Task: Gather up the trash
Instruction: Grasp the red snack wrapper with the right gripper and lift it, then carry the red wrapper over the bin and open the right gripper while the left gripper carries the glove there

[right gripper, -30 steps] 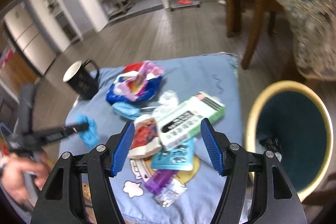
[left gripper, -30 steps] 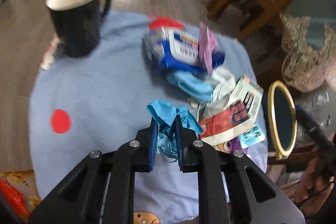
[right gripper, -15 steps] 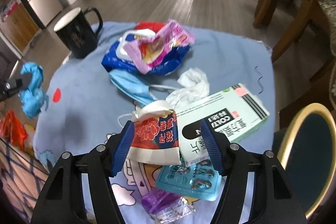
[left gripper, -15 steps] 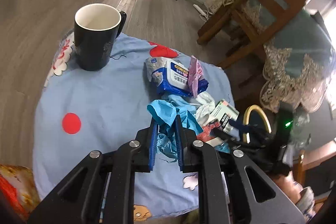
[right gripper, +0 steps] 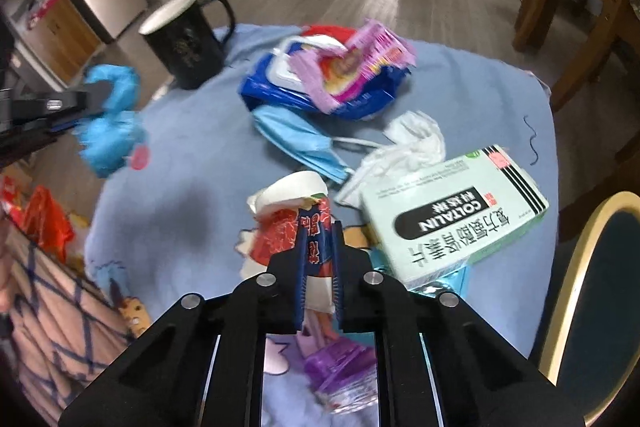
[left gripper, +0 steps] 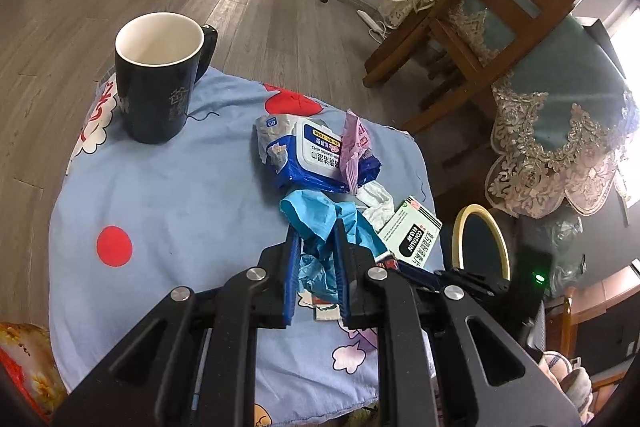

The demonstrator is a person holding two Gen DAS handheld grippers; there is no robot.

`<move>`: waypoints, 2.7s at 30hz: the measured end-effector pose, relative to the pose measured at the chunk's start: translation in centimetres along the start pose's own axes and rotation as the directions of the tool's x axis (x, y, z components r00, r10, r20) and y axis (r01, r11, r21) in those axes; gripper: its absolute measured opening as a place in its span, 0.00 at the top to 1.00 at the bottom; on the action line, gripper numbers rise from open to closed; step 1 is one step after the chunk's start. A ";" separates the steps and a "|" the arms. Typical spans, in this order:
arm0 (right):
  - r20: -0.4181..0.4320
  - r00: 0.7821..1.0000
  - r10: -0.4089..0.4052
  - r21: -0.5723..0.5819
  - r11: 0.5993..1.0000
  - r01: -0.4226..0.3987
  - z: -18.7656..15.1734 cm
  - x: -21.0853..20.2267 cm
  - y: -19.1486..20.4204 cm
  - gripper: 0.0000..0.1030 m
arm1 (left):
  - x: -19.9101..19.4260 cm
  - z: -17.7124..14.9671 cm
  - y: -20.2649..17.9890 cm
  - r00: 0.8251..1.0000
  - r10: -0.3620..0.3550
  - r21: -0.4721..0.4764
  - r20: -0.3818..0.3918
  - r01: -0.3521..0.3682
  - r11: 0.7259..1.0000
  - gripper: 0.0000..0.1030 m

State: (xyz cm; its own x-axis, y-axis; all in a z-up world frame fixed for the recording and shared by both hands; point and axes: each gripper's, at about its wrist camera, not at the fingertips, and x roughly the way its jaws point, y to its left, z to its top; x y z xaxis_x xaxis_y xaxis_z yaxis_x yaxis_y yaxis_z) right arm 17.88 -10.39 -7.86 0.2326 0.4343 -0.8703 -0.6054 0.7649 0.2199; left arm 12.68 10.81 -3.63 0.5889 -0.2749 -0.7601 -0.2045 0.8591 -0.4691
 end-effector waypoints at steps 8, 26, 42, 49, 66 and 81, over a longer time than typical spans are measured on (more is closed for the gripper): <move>0.099 0.991 0.092 0.008 0.996 -0.093 -0.2 -4.1 0.7 0.91 | -0.4 0.3 -1.0 0.998 0.040 0.030 0.039 -0.041 0.999 0.85; 0.361 0.932 -0.017 0.213 0.975 -0.065 -3.9 -14.2 -5.8 0.91 | -1.4 0.6 -5.9 0.993 -0.014 0.100 0.114 0.003 0.995 0.85; 0.396 0.893 -0.212 0.467 0.884 0.003 -9.7 -18.2 -14.3 0.91 | 1.4 -1.4 -14.1 0.995 -0.095 0.235 0.041 0.082 0.968 0.85; 0.359 0.892 -0.275 0.548 0.836 0.037 -11.7 -18.5 -16.9 0.91 | 4.0 -3.2 -19.0 0.993 -0.119 0.315 -0.022 0.120 0.941 0.85; 0.212 0.918 -0.336 0.687 0.719 0.105 -13.9 -16.6 -20.5 0.85 | 9.9 -7.1 -25.4 0.983 -0.108 0.426 -0.146 0.161 0.890 0.85; 0.261 0.862 -0.435 0.737 0.666 0.113 -14.8 -19.0 -21.2 0.47 | 14.6 -8.8 -29.1 0.972 -0.106 0.489 -0.210 0.199 0.849 0.85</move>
State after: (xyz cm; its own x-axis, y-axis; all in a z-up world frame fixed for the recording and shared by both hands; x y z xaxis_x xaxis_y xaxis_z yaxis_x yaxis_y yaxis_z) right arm 15.02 -41.94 -2.55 0.6621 0.1657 -0.7308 0.1842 0.9094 0.3730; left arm 20.37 -22.04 -5.03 0.4297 -0.4493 -0.7833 0.3258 0.8861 -0.3295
